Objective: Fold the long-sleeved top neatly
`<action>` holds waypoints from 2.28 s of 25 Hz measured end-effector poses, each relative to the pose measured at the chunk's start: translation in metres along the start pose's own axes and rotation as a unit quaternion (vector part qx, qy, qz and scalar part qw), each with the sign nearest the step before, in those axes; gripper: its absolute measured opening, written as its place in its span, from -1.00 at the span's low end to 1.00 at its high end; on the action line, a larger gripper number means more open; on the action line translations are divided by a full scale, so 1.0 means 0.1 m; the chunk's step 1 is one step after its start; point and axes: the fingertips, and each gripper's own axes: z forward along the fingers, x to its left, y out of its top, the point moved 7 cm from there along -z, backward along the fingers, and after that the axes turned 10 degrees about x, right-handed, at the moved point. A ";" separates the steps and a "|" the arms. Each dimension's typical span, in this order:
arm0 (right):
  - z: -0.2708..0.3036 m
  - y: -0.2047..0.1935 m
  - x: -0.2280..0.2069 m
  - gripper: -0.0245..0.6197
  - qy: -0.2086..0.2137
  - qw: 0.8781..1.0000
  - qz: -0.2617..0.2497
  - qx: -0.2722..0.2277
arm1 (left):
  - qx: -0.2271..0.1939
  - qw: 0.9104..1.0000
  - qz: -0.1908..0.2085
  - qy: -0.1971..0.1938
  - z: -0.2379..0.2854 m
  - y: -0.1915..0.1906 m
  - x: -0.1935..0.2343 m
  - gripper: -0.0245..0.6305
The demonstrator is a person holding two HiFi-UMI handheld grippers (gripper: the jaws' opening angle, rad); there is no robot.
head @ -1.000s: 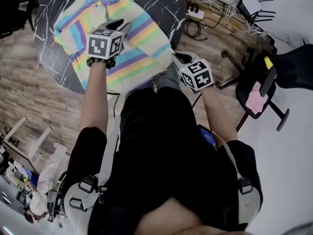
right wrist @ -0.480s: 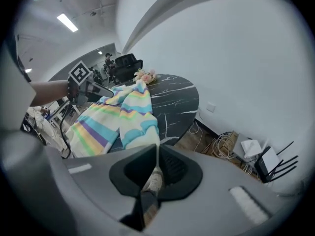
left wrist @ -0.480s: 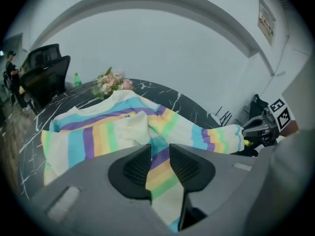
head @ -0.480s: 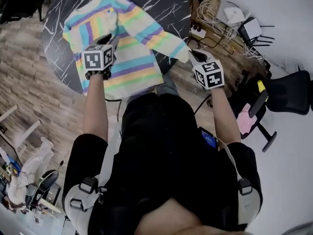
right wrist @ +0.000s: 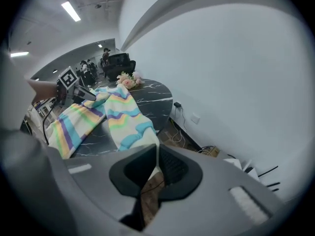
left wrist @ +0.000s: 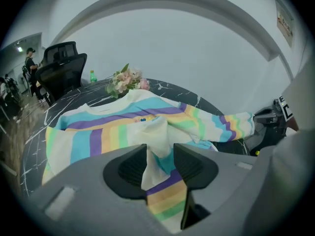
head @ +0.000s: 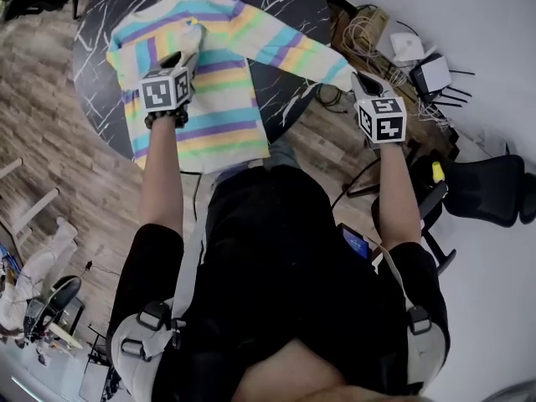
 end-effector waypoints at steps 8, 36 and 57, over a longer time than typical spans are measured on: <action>0.16 0.53 -0.61 -0.86 -0.043 0.998 -0.054 -0.008 | 0.006 0.999 -0.003 0.050 0.11 0.19 0.02 -0.38; 0.53 0.83 -0.87 -0.86 -0.030 0.997 -0.071 0.003 | 0.012 0.994 0.052 0.090 0.24 0.28 -0.27 -0.67; 0.34 1.08 -0.52 -0.87 -0.040 0.997 -0.062 -0.016 | 0.014 0.979 0.201 0.009 0.21 -0.09 -0.93 -0.48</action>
